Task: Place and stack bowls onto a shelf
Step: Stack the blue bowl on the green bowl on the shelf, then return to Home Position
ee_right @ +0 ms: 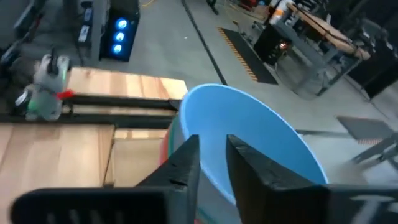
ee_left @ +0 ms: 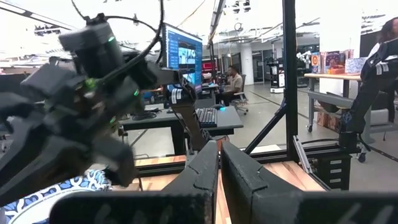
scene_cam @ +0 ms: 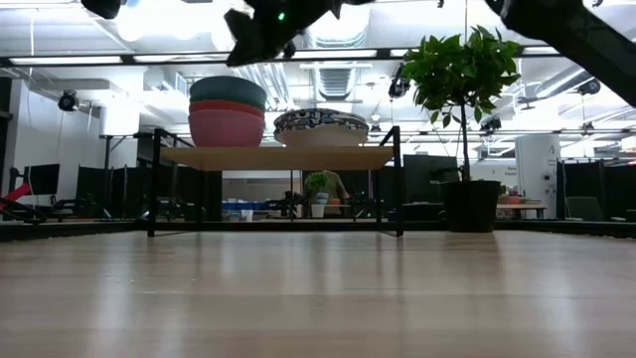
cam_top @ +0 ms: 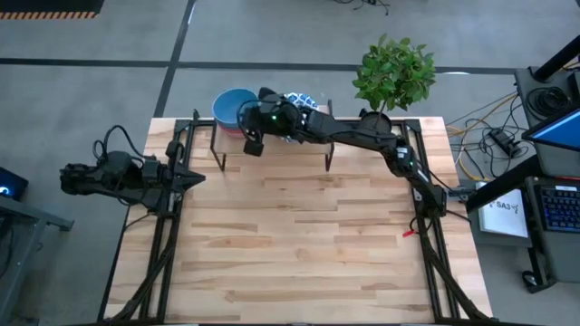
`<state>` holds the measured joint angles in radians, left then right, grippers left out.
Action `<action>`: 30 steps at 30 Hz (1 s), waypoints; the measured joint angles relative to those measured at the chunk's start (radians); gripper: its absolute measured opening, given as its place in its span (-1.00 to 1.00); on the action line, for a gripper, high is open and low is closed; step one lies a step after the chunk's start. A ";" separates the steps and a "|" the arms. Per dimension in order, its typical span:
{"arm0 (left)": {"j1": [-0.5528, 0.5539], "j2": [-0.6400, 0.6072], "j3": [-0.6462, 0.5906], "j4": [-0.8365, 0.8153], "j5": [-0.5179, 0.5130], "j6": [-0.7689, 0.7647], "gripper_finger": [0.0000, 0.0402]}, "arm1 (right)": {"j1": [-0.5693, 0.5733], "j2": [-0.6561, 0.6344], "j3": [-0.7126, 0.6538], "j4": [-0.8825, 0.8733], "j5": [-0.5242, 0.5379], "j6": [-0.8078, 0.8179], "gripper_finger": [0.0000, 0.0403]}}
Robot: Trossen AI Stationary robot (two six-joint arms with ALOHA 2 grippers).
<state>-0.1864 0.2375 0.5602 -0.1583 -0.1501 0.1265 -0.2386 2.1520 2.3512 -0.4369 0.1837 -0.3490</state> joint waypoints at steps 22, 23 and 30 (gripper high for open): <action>0.000 0.000 0.000 0.000 0.000 0.000 -1.00 | -0.004 0.033 -0.001 0.052 -0.002 0.104 -0.96; 0.000 0.000 0.000 -0.001 0.000 0.000 -1.00 | 0.004 0.024 -0.001 0.051 -0.007 0.103 -0.96; 0.000 -0.027 0.000 -0.037 0.000 0.003 -1.00 | 0.067 -0.033 -0.002 -0.058 -0.119 0.070 -0.96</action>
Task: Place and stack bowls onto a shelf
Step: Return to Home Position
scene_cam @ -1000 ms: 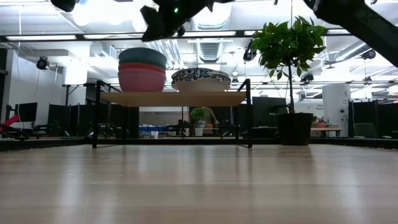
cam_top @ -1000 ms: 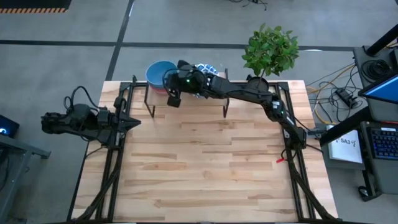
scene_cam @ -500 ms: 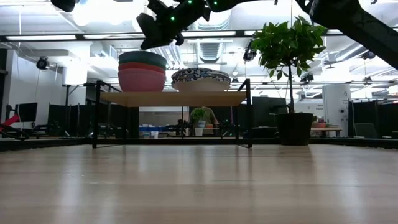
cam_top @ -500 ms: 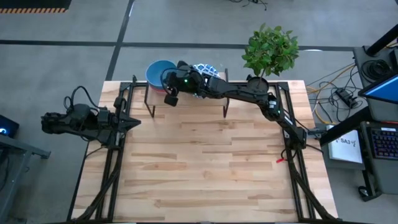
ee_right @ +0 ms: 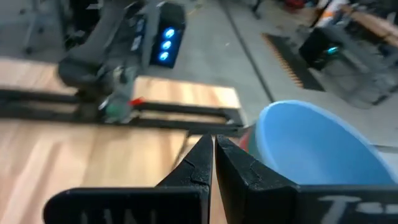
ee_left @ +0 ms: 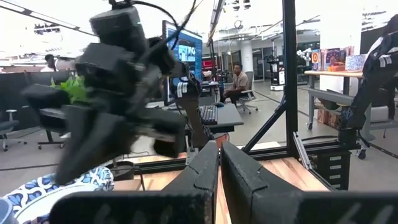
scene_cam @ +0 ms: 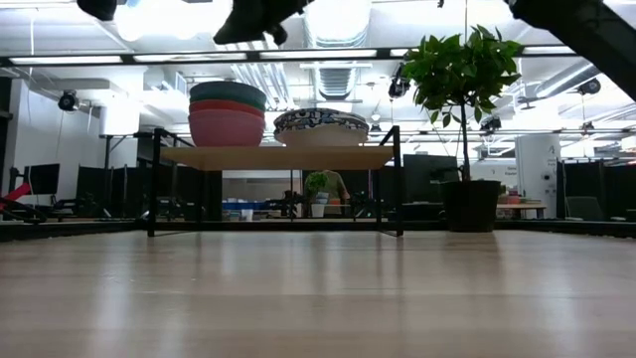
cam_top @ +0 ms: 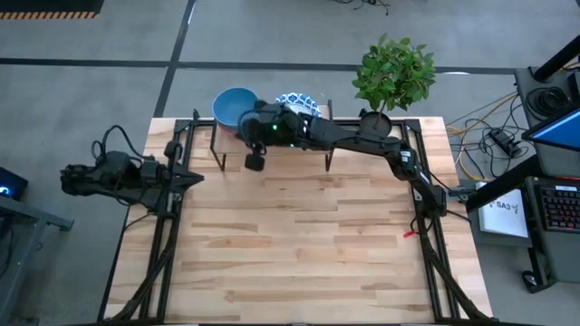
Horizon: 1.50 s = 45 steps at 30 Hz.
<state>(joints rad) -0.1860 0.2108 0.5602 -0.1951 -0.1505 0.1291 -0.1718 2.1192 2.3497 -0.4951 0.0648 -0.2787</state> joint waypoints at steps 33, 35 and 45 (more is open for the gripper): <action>0.000 -0.065 -0.048 -0.061 0.000 -0.030 -1.00 | 0.122 -0.634 -0.867 0.034 0.064 0.103 -0.96; 0.000 -0.067 -0.056 -0.061 0.000 -0.017 -1.00 | 0.125 -0.728 -0.989 0.105 0.059 0.112 -0.96; 0.000 -0.070 -0.134 -0.046 -0.024 -0.050 -1.00 | 0.126 -1.203 -1.510 0.379 0.036 0.189 -0.96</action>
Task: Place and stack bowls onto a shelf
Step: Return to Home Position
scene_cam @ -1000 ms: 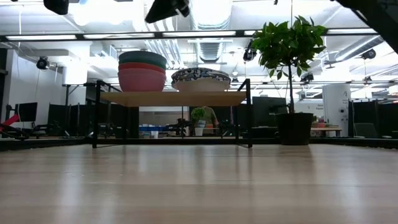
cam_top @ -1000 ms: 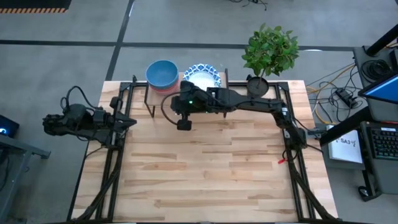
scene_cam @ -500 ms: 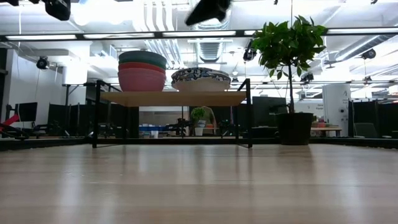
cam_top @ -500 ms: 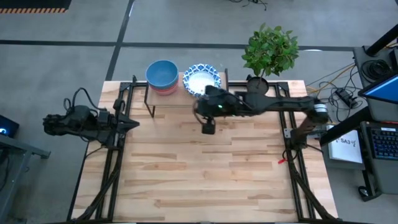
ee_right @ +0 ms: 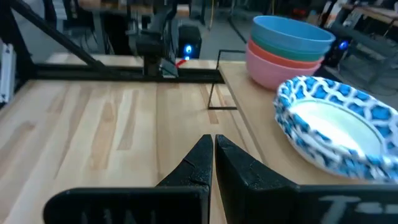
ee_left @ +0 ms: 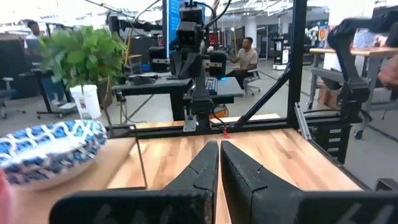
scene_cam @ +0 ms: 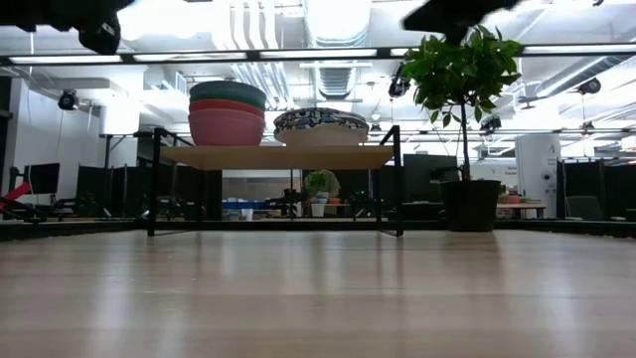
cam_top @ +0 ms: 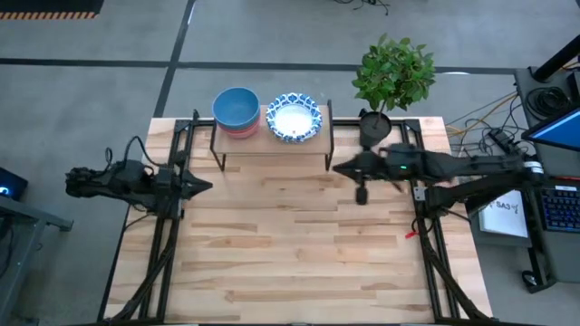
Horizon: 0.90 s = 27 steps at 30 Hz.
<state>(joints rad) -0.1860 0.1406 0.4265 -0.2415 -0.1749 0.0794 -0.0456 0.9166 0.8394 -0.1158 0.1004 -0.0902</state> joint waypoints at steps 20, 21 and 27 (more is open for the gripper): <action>0.000 -0.036 -0.269 0.241 0.002 -0.074 -1.00 | 0.000 -0.682 -0.442 0.043 -0.060 0.008 -0.96; 0.000 -0.044 -0.269 0.225 0.002 -0.073 -1.00 | 0.000 -0.712 -0.447 0.031 -0.060 0.003 -0.96; 0.000 -0.142 -0.261 0.136 0.001 -0.050 -1.00 | 0.000 -0.880 -0.480 0.003 -0.141 -0.007 -0.96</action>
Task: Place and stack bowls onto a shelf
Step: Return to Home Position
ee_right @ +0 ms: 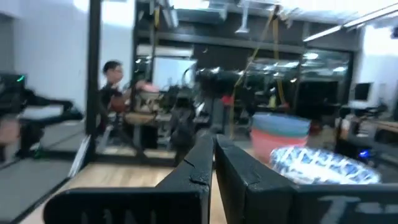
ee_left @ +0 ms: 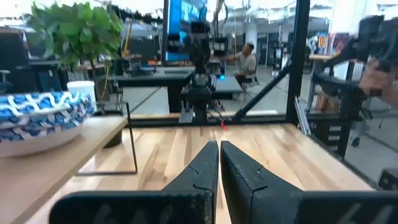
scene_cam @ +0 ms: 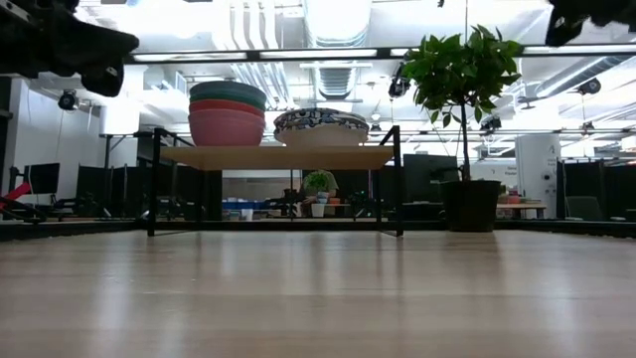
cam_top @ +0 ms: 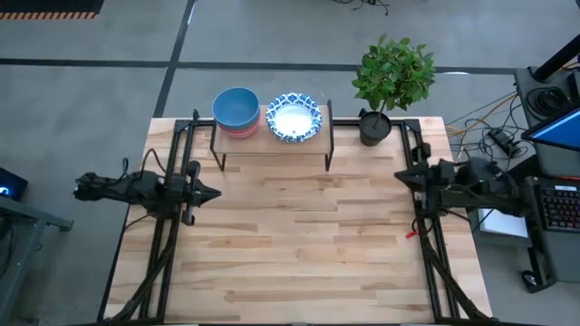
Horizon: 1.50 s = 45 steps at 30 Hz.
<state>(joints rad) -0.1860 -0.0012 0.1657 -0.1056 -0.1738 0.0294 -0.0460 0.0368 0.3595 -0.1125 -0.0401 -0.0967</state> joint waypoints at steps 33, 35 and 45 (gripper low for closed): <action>0.002 0.065 -0.155 0.285 -0.158 -0.100 -1.00 | 0.000 0.018 -0.347 0.236 -0.159 -0.142 -0.95; 0.002 0.077 -0.155 0.287 -0.159 -0.094 -1.00 | 0.000 0.026 -0.347 0.220 -0.159 -0.081 -0.95; 0.002 0.115 -0.155 0.282 -0.157 -0.091 -1.00 | 0.000 0.092 -0.346 0.152 -0.142 0.148 -0.95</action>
<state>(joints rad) -0.1844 0.1140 0.0109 0.1763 -0.3313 -0.0620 -0.0463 0.1289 0.0132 0.0395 -0.1818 0.0513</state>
